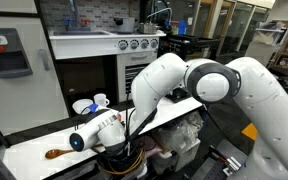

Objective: Pick up the pink cup and pour it's content into the black bowl

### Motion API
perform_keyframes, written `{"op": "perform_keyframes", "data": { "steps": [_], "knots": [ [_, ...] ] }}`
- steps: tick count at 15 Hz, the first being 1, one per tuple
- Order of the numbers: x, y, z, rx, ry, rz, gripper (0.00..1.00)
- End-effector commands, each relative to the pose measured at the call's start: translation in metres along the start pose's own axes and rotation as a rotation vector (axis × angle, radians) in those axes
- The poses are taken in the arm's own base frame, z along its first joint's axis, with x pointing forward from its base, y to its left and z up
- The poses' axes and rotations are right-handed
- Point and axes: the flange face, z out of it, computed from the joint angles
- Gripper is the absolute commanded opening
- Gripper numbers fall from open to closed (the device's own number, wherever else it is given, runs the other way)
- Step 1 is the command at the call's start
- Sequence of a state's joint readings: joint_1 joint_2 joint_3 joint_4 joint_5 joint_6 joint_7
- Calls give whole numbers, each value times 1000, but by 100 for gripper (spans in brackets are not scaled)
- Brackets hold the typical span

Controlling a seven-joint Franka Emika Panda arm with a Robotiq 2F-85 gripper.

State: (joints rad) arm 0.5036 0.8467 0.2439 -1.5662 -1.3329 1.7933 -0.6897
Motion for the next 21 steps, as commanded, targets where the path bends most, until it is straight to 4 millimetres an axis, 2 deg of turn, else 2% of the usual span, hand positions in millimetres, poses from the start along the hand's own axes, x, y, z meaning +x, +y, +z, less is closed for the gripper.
{"op": "perform_keyframes", "data": {
  "steps": [1,4,10,15,21],
  "knots": [
    [-22,5,-18,66,75,53,100],
    [-46,6,-35,149,178,107,100],
    [-109,15,-70,183,356,284,100],
    [-176,21,-91,263,513,512,100],
    [-256,9,-99,327,644,833,100]
  ]
}}
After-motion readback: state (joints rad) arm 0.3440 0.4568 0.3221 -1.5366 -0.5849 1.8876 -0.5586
